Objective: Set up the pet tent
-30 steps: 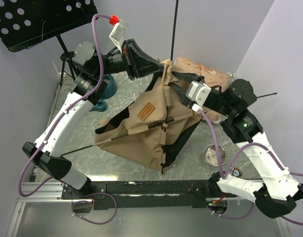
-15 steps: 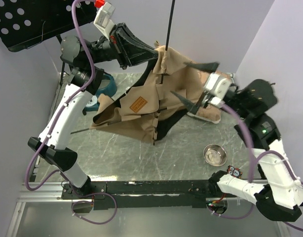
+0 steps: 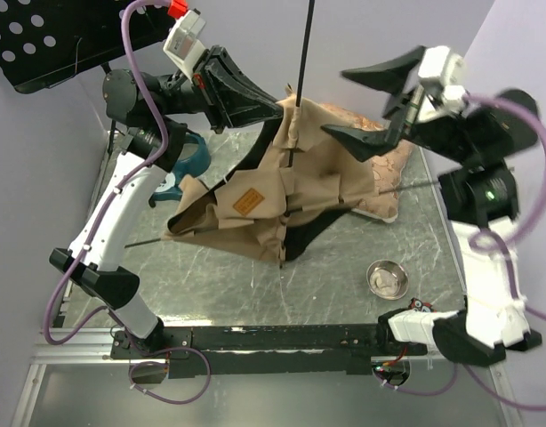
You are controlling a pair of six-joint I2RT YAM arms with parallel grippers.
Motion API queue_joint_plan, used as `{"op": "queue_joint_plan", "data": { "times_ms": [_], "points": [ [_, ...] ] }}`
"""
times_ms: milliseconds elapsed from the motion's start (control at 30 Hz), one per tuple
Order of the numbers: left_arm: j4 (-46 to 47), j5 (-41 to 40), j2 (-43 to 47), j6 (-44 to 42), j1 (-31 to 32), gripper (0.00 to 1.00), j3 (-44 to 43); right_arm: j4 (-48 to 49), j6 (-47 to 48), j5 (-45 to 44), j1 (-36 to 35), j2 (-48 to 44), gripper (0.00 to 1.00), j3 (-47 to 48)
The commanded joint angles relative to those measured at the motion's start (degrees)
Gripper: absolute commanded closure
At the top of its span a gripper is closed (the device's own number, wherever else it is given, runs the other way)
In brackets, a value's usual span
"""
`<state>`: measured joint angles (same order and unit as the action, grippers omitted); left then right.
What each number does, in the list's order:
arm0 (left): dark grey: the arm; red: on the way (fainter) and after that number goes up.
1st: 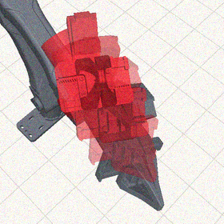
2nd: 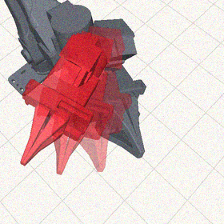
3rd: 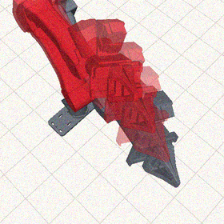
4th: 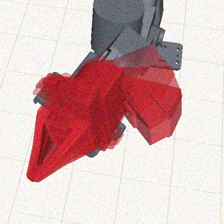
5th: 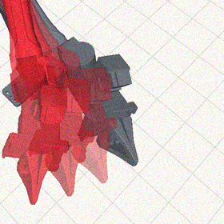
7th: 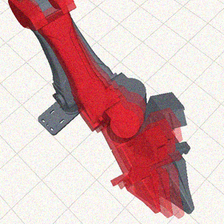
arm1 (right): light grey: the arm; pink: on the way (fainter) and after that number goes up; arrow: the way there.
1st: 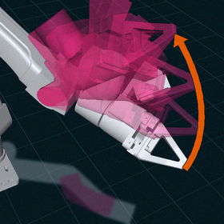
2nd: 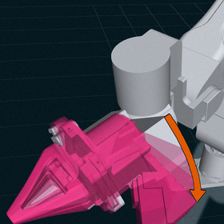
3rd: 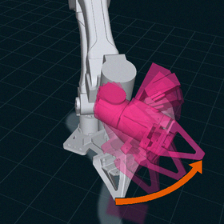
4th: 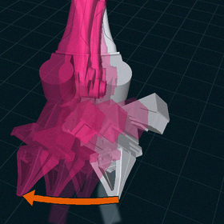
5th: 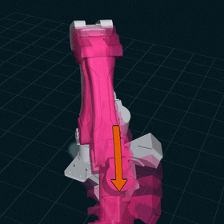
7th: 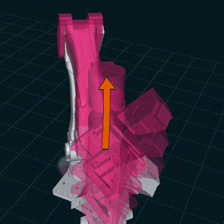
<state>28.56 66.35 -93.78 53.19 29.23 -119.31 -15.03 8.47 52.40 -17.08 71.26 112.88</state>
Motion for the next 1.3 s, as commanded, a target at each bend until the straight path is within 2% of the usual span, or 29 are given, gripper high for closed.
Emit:
{"op": "queue_joint_plan", "data": {
  "times_ms": [0,167,267,300,367,467,500,533,600,667,767,867,933,1000,1133,1267],
  "points": [
    [5.02,0.71,2.9,1.21,0.65,0.99,0.04,3.5,-14.16,13.85,0.47,3.52,0.05,1.38],
    [5.98,1.5,3.34,1.13,1.79,0.99,0.83,6.93,-26.2,18.51,0.38,6.25,0.06,0.95],
    [5.9,1.59,3.16,0.87,2.4,0.99,0.65,13.25,-33.67,21.5,-0.67,6.52,0.12,-2.13],
    [5.9,1.68,3.07,0.69,2.49,0.99,0.57,14.75,-36.74,22.47,-1.19,6.61,0.18,-2.83],
    [5.64,1.77,2.99,0.25,2.49,0.99,0.57,20.45,-42.37,23.88,-2.34,6.61,0.36,-4.33],
    [5.98,1.86,3.16,0.25,2.49,0.99,1.44,23.72,-45.91,24.59,-2.87,6.08,0.77,-5.65],
    [6.16,1.77,3.42,0.16,2.41,0.99,2.14,23.47,-45.56,24.5,-2.7,5.99,0.95,-5.48],
    [6.16,1.59,3.6,-0.01,2.49,0.99,2.76,22.25,-44.69,23.89,-2.43,5.9,1.0,-5.13],
    [4.59,0.72,4.04,-1.58,2.15,0.97,3.2,19.34,-42.4,22.31,-1.47,5.82,1.0,-3.47],
    [1.96,-0.51,4.48,-3.08,1.27,0.76,3.64,19.94,-43.09,20.56,0.37,5.99,1.0,-2.23],
    [-0.6,-3.32,6.06,-5.02,-1.1,0.48,5.3,22.4,-46.52,19.15,4.24,7.65,1.0,1.1],
    [-2.26,-5.43,7.64,-6.68,-3.47,0.29,6.89,22.85,-47.06,17.48,7.58,9.5,1.0,4.79],
    [-4.55,-6.84,8.43,-8.36,-4.97,0.22,7.24,21.62,-45.13,16.16,9.08,10.64,1.0,7.43],
    [-6.49,-8.07,9.31,-10.38,-6.38,0.08,7.77,20.05,-42.24,14.41,10.83,11.87,1.0,10.59],
    [-9.3,-8.43,11.94,-14.5,-7.96,0.04,10.93,18.54,-37.57,12.73,15.31,15.12,1.0,16.74],
    [-10.72,-6.68,13.88,-15.84,-8.75,0.08,13.74,18.63,-31.95,10.44,19.18,17.33,1.0,19.92]
  ]
}}
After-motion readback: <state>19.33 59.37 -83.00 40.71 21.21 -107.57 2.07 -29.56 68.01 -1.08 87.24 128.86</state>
